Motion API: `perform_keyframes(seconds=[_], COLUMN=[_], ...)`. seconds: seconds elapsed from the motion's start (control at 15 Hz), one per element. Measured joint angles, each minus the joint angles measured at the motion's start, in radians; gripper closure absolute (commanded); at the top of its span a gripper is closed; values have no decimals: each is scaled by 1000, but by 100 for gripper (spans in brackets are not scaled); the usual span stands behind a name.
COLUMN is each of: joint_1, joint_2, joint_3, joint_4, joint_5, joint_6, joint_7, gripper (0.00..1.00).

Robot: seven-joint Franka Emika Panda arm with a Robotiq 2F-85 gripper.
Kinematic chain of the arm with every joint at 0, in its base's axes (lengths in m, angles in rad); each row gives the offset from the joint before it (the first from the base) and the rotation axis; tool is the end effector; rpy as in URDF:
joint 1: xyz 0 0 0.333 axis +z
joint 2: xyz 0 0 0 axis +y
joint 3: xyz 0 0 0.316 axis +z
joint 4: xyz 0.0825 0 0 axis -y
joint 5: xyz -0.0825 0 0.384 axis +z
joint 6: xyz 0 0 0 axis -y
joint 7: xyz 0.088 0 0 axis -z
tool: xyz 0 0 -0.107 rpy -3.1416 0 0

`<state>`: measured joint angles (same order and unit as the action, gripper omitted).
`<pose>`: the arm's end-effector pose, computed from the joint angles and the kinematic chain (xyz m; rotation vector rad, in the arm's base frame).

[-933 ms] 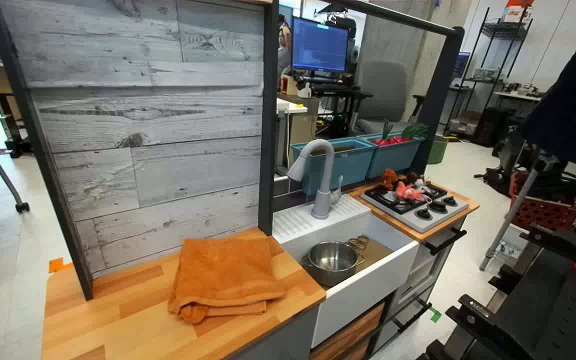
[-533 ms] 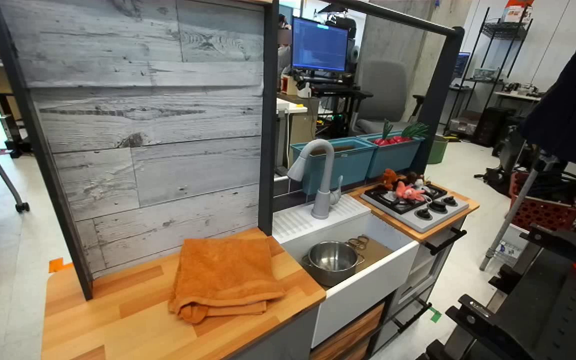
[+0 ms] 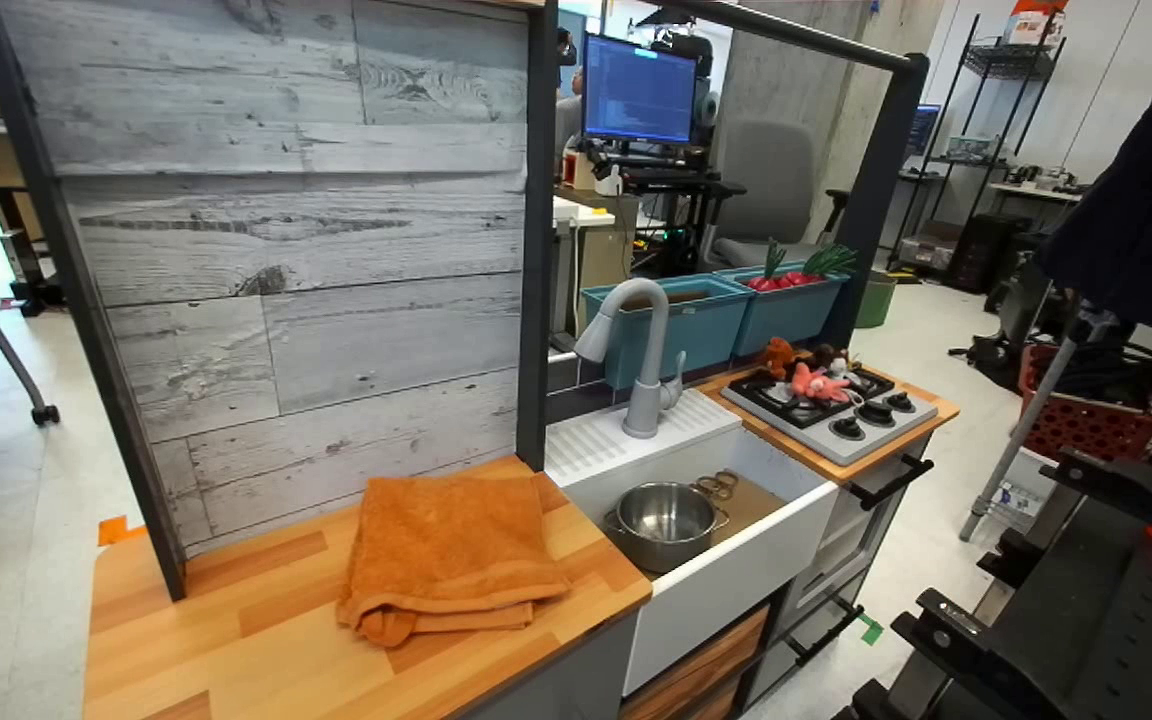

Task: Use the towel to wipe the table, then put the dolls in the silver pot one at a time

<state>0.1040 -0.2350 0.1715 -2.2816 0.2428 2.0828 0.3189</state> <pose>0.4567 0.1443 0.4524 -2.9552 0.2414 0.0254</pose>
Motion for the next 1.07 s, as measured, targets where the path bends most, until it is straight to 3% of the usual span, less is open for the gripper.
perform_keyframes(seconds=[0.27,0.53,0.67,0.87,1.07], joint_1=[23,70,90,103,116], joint_2=[243,516,625,660,633], joint_3=[62,26,0,-19,-52], joint_4=[36,104,152,172,143], joint_5=[-183,-417,-462,-476,-547], joint_6=[28,41,51,52,25], joint_7=[110,279,309,294,171], gripper=[0,0,0,0,0])
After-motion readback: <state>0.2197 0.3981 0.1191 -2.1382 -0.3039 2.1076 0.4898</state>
